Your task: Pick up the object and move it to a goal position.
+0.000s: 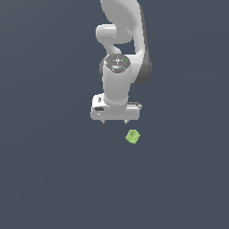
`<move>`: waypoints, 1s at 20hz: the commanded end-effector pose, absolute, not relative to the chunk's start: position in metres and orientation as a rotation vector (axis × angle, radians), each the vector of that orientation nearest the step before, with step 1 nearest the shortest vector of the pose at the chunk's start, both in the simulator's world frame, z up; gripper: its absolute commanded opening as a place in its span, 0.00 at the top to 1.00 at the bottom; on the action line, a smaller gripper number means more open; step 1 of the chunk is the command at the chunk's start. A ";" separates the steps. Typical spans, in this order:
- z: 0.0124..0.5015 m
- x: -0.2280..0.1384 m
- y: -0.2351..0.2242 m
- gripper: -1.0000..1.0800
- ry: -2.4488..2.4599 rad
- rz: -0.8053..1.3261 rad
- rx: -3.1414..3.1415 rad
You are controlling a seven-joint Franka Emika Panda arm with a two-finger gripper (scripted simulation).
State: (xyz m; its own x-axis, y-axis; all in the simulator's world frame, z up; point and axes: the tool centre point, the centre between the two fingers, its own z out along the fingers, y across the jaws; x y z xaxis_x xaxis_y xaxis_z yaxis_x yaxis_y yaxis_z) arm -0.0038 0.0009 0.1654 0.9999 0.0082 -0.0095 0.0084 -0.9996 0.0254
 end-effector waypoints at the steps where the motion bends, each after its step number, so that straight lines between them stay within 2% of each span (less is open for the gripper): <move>1: 0.165 -0.004 0.001 0.04 0.013 -0.015 3.116; 11: 0.156 -0.004 -0.021 0.04 -0.058 -0.020 3.092; 20: 0.153 -0.003 -0.015 0.04 -0.094 -0.017 3.094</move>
State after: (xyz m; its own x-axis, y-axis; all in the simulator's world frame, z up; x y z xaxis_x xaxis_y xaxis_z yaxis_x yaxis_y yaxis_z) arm -0.0032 -0.0166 0.1542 0.9985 -0.0532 -0.0103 -0.0526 -0.9975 0.0472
